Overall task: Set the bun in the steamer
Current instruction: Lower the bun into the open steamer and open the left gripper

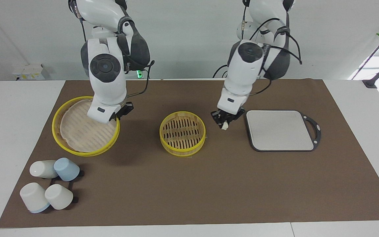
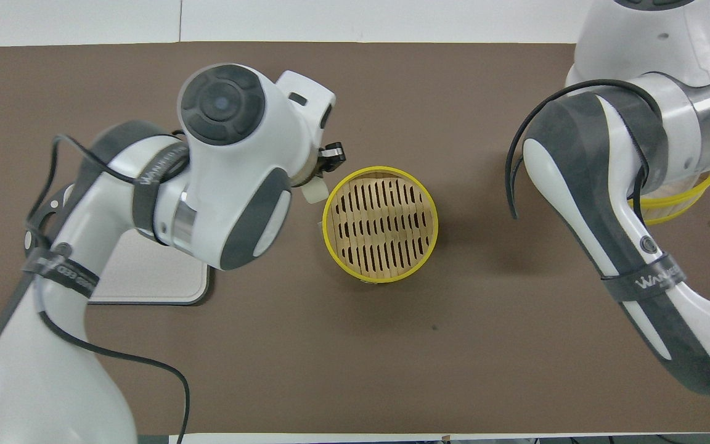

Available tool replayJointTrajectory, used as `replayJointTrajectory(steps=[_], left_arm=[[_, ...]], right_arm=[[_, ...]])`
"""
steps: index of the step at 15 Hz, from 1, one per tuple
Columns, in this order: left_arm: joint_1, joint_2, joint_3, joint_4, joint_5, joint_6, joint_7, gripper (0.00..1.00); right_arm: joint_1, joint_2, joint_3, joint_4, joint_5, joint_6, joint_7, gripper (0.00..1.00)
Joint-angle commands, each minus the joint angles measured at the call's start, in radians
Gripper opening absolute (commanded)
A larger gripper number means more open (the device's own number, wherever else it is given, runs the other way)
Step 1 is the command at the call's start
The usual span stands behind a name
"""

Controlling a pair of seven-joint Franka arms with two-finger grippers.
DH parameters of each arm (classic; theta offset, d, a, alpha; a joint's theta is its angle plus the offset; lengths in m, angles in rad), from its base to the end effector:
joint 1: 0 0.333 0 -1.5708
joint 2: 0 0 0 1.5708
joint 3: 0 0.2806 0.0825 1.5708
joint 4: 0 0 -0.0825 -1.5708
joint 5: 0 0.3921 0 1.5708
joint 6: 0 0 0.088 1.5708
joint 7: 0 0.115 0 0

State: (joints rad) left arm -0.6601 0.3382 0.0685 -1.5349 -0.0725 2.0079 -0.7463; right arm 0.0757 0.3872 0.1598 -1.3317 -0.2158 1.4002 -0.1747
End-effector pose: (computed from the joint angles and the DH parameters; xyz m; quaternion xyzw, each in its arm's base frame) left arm 0.5527 -0.3830 0.4308 0.9936 0.0874 0.0391 0.0598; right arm 0.6218 0.1060 0.4525 0.9646 0.1981 -0.1536 0.0819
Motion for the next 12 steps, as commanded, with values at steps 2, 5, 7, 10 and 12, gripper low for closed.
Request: replayJointTrajectory(steps=[2, 5, 7, 10, 12], left_arm=[[-0.151, 0.134, 0.028, -0.025, 0.077, 0.188, -0.146, 0.3], [-0.177, 0.154, 0.028, -0.1, 0.097, 0.279, -0.169, 0.3], [-0.177, 0.17, 0.031, -0.106, 0.099, 0.295, -0.169, 0.3], [-0.177, 0.17, 0.033, -0.094, 0.097, 0.282, -0.166, 0.31], [-0.177, 0.17, 0.031, -0.096, 0.097, 0.281, -0.173, 0.73]], right_arm=[[-0.031, -0.047, 0.015, -0.078, -0.019, 0.033, -0.042, 0.0], [-0.03, -0.048, 0.015, -0.078, -0.019, 0.033, -0.04, 0.0], [-0.028, -0.047, 0.015, -0.078, -0.019, 0.033, -0.039, 0.0], [-0.028, -0.048, 0.015, -0.078, -0.019, 0.031, -0.039, 0.0], [-0.03, -0.048, 0.015, -0.078, -0.016, 0.033, -0.034, 0.0]])
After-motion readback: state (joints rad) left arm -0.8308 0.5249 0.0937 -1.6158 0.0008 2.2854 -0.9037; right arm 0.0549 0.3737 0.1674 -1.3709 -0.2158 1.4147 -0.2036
